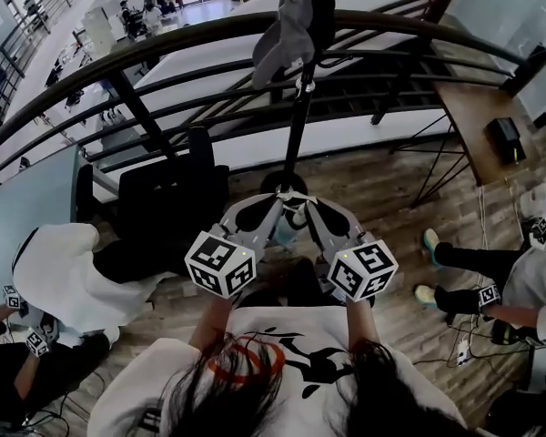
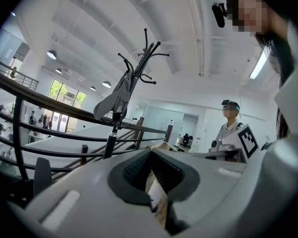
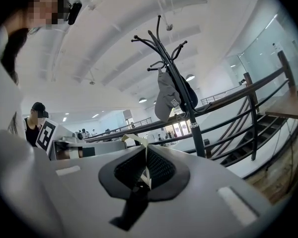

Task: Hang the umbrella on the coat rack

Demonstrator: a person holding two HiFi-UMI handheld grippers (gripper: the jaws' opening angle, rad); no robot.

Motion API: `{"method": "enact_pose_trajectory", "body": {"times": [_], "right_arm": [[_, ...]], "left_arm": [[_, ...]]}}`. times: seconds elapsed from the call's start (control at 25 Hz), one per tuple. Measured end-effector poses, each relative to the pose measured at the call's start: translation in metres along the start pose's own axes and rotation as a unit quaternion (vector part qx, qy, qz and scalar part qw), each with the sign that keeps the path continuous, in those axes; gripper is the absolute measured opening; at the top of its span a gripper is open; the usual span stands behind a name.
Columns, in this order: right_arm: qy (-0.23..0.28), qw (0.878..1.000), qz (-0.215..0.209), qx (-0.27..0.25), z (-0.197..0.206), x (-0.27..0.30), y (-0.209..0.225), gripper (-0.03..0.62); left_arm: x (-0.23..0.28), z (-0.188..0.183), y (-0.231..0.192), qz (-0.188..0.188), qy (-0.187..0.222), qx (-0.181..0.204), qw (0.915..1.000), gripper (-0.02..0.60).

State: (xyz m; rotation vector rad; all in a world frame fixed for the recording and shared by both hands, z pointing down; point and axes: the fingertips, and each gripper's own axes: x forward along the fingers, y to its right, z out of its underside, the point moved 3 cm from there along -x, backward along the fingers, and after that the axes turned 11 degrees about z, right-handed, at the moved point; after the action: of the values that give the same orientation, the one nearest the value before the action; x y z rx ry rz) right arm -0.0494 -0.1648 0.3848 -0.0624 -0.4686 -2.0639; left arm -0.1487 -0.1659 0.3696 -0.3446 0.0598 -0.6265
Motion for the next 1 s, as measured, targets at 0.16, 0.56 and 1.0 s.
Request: {"method": "enact_pose_trajectory", "body": {"times": [0.16, 0.56, 1.0], "right_arm": [[-0.008, 1.0, -0.02, -0.007, -0.012, 0.021, 0.012, 0.023], [-0.021, 0.996, -0.084, -0.029, -0.04, 0.077, 0.037, 0.023], [-0.004, 0.991, -0.125, -0.042, -0.068, 0.103, 0.056, 0.021]], "left_arm": [[0.014, -0.009, -0.014, -0.013, -0.002, 0.017, 0.9998, 0.0], [0.047, -0.034, -0.053, -0.075, 0.018, 0.026, 0.9967, 0.0], [0.063, -0.049, -0.07, -0.12, 0.031, 0.036, 0.9916, 0.0]]}}
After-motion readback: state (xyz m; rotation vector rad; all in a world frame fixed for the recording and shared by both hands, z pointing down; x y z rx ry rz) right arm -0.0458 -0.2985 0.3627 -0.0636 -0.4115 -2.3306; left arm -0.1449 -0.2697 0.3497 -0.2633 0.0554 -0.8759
